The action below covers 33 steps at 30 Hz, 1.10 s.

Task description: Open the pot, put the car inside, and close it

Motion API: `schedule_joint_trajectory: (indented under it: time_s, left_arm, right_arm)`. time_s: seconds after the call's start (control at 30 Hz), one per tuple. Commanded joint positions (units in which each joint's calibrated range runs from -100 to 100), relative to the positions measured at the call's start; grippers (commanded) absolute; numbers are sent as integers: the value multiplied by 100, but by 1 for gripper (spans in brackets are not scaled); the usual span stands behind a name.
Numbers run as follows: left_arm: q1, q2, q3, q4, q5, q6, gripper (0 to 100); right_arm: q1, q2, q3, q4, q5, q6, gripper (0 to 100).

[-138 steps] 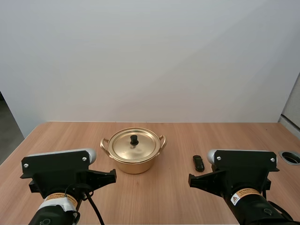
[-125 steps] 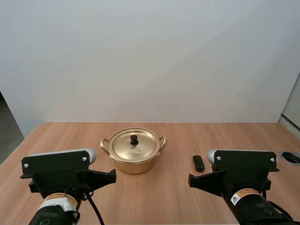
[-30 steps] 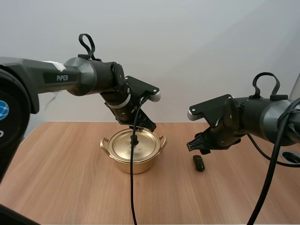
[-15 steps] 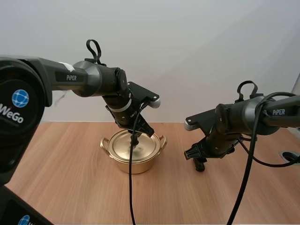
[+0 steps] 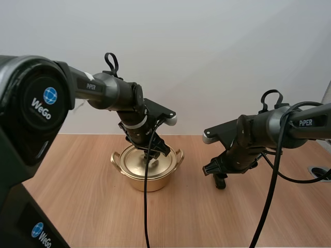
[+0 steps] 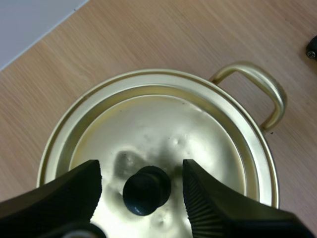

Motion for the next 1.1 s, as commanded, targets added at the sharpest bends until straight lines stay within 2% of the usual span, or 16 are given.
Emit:
schedule_joint_trajectory:
  time_s: [0.0,0.57,0.87,1.07]
  left_arm:
    - [-4,70,0,-21,25,0,81]
    - [-4,70,0,-21,49,0,81]
    - [-4,70,0,21,69,9,80]
    - [-4,70,0,19,69,9,80]
  right_arm:
    - [5,-7,4,3,-33,-8,89]
    - [5,1018,-23,426,-264,-280,89]
    - [5,1562,-738,799,353,-367,85]
    - [5,1848,-889,935,559,-403,85]
